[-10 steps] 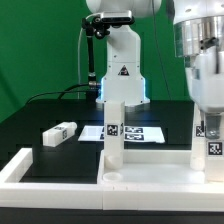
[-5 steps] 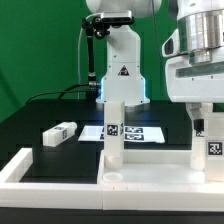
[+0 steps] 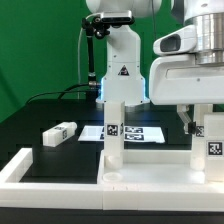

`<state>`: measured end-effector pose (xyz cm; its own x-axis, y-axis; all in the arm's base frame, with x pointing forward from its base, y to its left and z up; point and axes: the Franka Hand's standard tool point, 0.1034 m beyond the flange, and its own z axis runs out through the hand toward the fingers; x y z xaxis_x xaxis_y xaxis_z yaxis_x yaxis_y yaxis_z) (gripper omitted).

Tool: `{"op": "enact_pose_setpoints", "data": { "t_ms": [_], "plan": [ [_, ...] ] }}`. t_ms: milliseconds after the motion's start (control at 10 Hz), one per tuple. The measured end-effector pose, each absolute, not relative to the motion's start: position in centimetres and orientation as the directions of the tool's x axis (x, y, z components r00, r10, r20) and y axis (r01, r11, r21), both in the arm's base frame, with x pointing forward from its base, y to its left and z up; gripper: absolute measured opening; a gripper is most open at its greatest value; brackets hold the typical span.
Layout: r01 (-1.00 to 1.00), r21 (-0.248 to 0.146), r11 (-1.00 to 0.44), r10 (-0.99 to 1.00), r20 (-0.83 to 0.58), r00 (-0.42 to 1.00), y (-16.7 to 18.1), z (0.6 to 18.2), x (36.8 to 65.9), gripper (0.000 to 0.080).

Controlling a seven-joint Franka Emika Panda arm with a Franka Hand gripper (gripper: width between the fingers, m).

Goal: Assemble desk

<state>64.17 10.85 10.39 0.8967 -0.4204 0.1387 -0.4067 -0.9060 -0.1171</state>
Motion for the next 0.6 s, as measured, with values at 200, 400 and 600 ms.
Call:
{"op": "enact_pose_setpoints", "data": {
  "t_ms": [200,400,600],
  "plan": [
    [-0.397,-0.115,-0.911,-0.411,0.141,0.901,10.55,10.4,64.22,0.0649],
    [-0.451,-0.124,-0.884,-0.466,0.133,0.875,10.57,10.4,64.22,0.0513],
    [-0.573,-0.14,-0.808,-0.588,0.114,0.801,10.39,10.38,64.21,0.0294]
  ]
}}
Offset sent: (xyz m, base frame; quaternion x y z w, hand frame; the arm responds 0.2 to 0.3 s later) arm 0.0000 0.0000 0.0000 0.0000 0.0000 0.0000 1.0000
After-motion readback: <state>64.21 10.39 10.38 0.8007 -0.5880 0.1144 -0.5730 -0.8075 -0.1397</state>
